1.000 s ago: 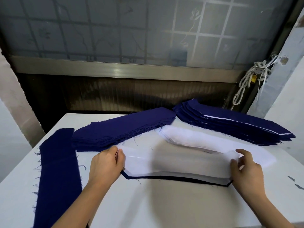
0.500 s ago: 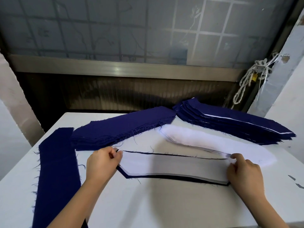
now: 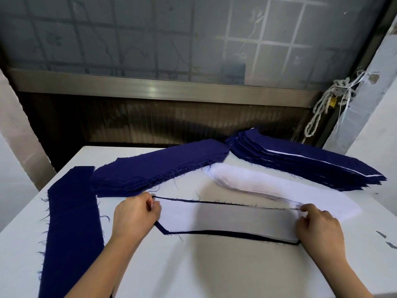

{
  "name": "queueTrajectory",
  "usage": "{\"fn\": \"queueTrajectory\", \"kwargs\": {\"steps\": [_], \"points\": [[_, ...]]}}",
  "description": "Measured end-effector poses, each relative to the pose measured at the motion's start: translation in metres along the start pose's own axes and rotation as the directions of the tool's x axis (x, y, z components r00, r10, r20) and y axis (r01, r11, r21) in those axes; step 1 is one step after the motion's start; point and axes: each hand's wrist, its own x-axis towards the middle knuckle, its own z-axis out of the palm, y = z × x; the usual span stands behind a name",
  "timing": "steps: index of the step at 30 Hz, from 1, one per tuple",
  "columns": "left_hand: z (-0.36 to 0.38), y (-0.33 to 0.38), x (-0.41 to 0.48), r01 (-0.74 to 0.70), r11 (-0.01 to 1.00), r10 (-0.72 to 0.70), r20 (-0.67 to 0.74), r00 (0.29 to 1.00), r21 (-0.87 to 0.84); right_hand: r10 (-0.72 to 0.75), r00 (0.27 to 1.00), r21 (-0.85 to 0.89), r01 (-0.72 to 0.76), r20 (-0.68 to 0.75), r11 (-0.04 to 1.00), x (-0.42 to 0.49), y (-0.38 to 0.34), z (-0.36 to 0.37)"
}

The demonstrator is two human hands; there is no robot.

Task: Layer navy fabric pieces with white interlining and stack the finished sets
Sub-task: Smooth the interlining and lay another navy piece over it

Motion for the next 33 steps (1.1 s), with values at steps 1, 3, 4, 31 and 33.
{"fn": "queueTrajectory", "kwargs": {"steps": [1, 3, 4, 31, 33], "points": [[0.0, 0.0, 0.0, -0.003, 1.0, 0.003, -0.001, 1.0, 0.016, 0.006, 1.0, -0.005, -0.006, 0.002, 1.0, 0.0, 0.0, 0.0], [0.0, 0.0, 0.0, -0.01, 0.999, 0.01, -0.009, 1.0, 0.031, 0.037, 0.999, -0.018, -0.037, 0.001, 0.999, 0.001, 0.001, 0.0], [0.0, 0.0, 0.0, -0.014, 0.999, 0.014, -0.014, 1.0, 0.031, 0.048, 0.999, -0.029, -0.048, -0.002, 0.998, 0.001, 0.003, 0.001], [-0.049, -0.029, 0.104, 0.267, 0.936, -0.28, 0.027, 0.96, 0.231, -0.032, 0.999, -0.146, 0.03, -0.011, 0.989, 0.003, 0.003, 0.001], [-0.047, -0.027, 0.105, 0.266, 0.932, -0.279, 0.021, 0.96, 0.247, -0.032, 0.999, -0.137, 0.031, -0.002, 0.99, 0.004, 0.003, 0.0]]}}
